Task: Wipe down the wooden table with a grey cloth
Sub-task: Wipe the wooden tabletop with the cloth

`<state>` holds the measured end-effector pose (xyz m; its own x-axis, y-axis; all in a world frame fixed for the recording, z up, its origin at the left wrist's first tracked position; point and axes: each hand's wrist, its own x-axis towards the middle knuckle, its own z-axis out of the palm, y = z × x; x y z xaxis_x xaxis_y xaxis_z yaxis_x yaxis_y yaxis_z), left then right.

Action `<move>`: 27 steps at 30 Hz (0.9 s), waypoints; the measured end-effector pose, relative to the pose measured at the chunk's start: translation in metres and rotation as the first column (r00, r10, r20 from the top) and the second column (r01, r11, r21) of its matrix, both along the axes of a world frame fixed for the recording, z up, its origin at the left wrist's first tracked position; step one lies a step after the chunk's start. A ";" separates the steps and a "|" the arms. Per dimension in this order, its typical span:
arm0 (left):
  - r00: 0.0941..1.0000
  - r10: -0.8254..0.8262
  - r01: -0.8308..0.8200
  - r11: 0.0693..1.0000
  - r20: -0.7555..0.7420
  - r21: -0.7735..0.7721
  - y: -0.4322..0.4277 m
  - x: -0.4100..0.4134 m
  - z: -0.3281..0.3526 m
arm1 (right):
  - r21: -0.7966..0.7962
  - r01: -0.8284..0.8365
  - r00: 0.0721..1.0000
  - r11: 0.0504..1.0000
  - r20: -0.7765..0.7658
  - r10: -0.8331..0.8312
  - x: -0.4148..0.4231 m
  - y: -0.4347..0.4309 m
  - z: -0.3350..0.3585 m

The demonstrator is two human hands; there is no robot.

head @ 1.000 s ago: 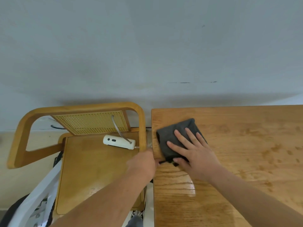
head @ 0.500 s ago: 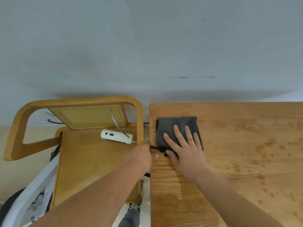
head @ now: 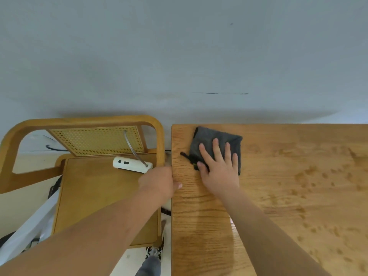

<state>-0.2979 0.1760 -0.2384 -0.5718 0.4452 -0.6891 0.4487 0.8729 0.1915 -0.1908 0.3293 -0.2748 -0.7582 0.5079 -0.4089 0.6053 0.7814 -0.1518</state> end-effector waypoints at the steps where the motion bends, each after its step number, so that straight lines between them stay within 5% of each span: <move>1: 0.997 -0.039 0.038 0.999 -0.062 -0.010 0.001 0.001 0.002 | -0.002 -0.046 0.999 0.999 0.009 0.046 0.021 -0.004 0.000; 4: 0.917 -0.311 0.327 0.945 -0.248 0.021 0.013 0.010 0.011 | -0.019 -0.135 0.991 0.991 0.008 0.135 0.089 -0.011 0.002; 7: 0.834 -0.503 0.530 0.845 -0.227 0.074 0.035 0.031 0.015 | -0.036 -0.197 0.979 0.980 0.049 0.198 0.130 0.008 0.009; 11: 0.856 -0.512 0.510 0.859 -0.072 -0.043 0.056 0.053 0.004 | -0.037 -0.170 0.978 0.985 0.117 0.173 0.116 0.060 0.015; 19: 0.857 -0.506 0.499 0.862 -0.092 -0.092 0.057 0.059 -0.007 | -0.018 0.161 0.985 0.987 0.062 -0.159 0.045 0.124 0.008; 22: 0.857 -0.510 0.502 0.859 -0.078 -0.101 0.056 0.062 -0.007 | 0.003 0.102 0.994 0.995 0.034 -0.102 0.067 0.082 0.006; 27: 0.868 -0.491 0.486 0.870 -0.077 -0.080 0.057 0.061 -0.008 | -0.036 -0.233 0.972 0.972 -0.023 0.232 0.137 0.040 0.005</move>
